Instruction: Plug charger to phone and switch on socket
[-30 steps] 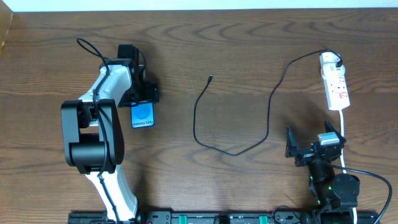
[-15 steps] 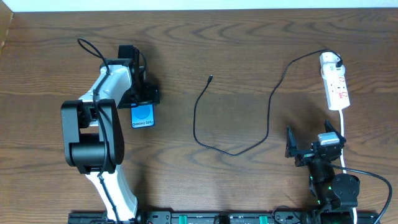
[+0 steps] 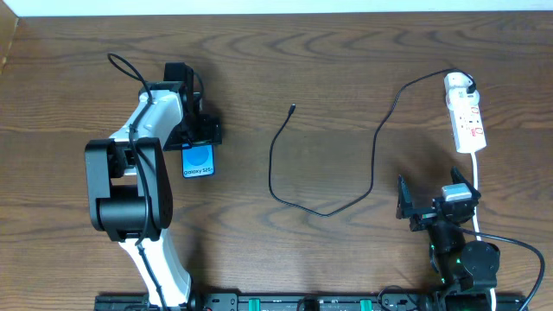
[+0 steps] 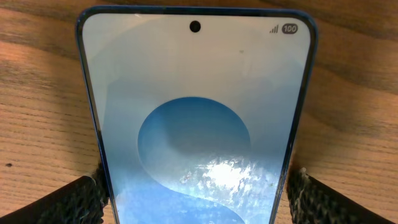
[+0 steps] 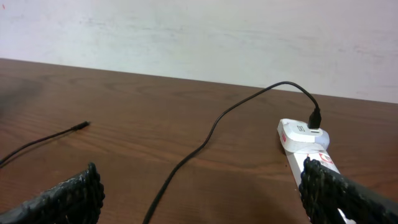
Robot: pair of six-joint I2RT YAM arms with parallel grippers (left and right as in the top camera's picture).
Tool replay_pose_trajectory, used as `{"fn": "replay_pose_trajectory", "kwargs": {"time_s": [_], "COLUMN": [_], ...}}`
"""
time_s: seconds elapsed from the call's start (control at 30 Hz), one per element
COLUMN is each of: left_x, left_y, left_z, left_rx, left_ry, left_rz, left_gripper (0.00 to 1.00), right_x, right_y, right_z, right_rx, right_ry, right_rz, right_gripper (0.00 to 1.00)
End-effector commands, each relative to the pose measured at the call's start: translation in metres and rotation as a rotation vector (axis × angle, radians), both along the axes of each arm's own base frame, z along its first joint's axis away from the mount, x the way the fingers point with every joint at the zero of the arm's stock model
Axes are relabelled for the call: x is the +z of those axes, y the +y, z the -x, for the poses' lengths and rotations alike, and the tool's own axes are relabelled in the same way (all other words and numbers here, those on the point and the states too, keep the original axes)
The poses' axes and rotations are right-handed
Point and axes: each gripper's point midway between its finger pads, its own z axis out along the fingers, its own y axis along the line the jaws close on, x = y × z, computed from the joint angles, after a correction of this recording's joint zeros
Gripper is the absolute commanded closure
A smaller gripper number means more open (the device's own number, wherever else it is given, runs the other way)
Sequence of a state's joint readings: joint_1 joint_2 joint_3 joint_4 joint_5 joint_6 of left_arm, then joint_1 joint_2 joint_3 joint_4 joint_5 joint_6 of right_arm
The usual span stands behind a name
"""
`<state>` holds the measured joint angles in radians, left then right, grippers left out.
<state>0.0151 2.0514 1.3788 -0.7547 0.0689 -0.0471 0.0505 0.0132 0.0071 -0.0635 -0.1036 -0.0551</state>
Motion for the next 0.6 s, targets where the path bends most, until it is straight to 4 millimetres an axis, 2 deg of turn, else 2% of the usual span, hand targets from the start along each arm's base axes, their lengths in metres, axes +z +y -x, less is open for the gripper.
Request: {"fn": "replay_pose_trajectory", "kwargs": {"time_s": [0.0, 0.2, 0.57], "left_x": [-0.0204, -0.0204, -0.0191], "left_y": [-0.0039, -0.0039, -0.0039], "left_z": [0.0196, 0.0196, 0.0185], "left_rx": [-0.007, -0.007, -0.007], "left_ry": [0.082, 0.082, 0.079], "left_rz": [0.025, 0.025, 0.025], "left_gripper": [0.13, 0.25, 0.26], "right_x": [-0.0017, -0.0017, -0.0017], "right_y": [-0.0017, -0.0017, -0.0017], "right_z": [-0.0002, -0.0002, -0.0002], "right_rx": [-0.009, -0.009, -0.009], "right_ry": [0.007, 0.007, 0.007], "right_rz": [-0.013, -0.013, -0.013], "right_gripper": [0.01, 0.01, 0.01]}}
